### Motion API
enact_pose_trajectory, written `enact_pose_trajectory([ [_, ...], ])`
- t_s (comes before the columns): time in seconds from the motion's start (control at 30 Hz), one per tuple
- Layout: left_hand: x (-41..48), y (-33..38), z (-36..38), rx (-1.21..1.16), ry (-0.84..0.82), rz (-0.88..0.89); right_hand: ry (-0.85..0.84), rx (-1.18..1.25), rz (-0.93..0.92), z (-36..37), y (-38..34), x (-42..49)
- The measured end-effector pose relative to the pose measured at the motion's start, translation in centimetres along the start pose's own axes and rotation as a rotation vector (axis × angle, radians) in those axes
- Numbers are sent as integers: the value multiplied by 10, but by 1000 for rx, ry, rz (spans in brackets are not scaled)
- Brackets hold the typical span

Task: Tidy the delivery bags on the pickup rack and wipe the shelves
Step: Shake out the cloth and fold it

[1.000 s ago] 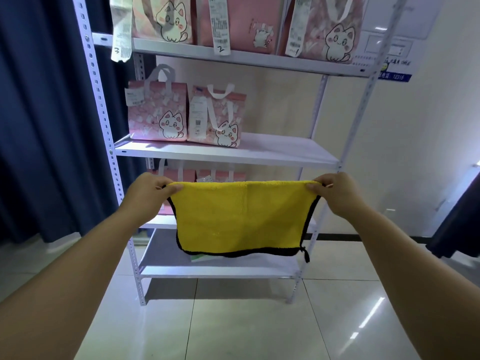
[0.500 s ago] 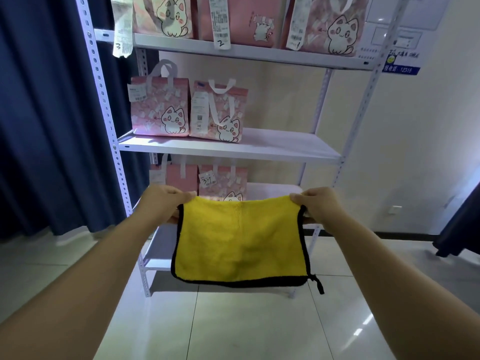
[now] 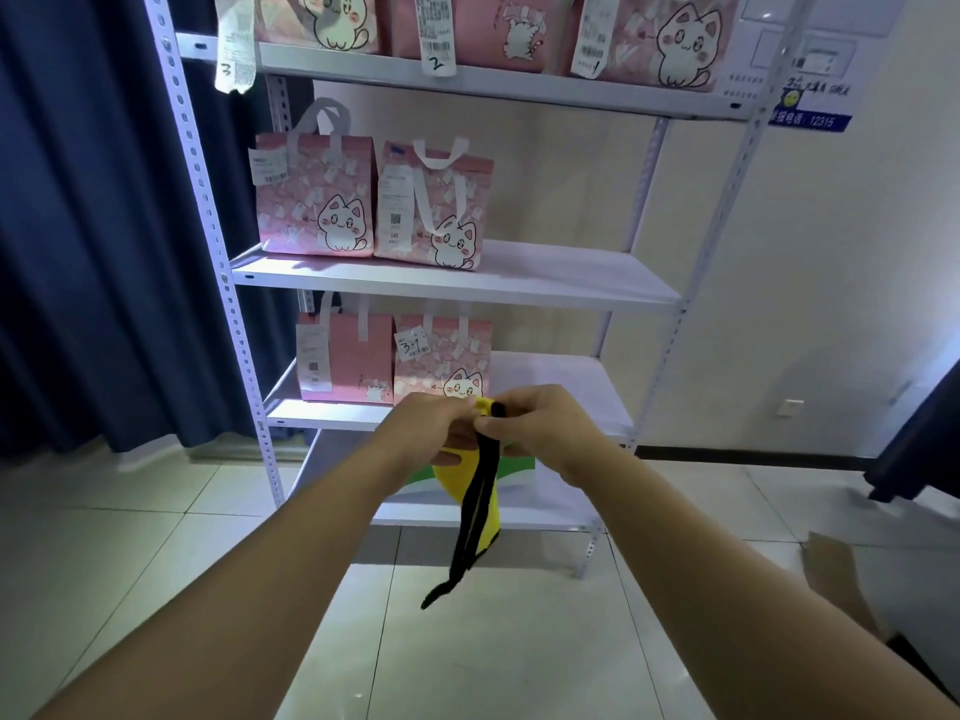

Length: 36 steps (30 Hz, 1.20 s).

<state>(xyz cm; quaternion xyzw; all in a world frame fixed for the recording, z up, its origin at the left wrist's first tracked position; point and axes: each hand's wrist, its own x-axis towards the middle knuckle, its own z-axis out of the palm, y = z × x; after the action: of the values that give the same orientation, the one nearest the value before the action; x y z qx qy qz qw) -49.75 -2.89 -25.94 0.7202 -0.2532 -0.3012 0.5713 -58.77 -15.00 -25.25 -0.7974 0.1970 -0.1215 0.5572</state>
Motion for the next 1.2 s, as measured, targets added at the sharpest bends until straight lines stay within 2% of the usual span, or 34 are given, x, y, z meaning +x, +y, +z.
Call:
enact_pose_trajectory([
  [0.1, -6, 0, 5, 31, -64, -21, 78, -155, -92, 0, 9, -5],
  [0.23, -9, -1, 10, 170, -120, 64, 136, -195, -107, -11, 21, -6],
  [0.33, -7, -7, 9, 412, -41, 251, 147, -211, -113, -25, 26, -9],
  [0.43, -2, -21, 5, 468, 69, 279, 176, -220, -134, -37, 30, -13],
  [0.53, 1, -40, 5, 661, 83, 282, 207, -178, -161, -50, 33, -15],
  [0.7, 3, -39, 19, 633, 58, 428, 250, -60, -151, -72, 40, -11],
  [0.8, 12, -33, 29, 716, 9, 503, 272, -23, -163, -85, 44, -4],
  [0.93, 42, -22, 32, 685, 23, 440, 268, 55, -182, -103, 43, 10],
  [1.03, 71, -10, 28, 735, -15, 459, 258, 115, -186, -118, 40, 28],
  [1.13, 104, 5, 22, 774, -39, 449, 257, 52, -223, -137, 41, 51],
  [1.2, 130, 21, 17, 714, -12, 462, 275, -58, -234, -153, 43, 70],
])
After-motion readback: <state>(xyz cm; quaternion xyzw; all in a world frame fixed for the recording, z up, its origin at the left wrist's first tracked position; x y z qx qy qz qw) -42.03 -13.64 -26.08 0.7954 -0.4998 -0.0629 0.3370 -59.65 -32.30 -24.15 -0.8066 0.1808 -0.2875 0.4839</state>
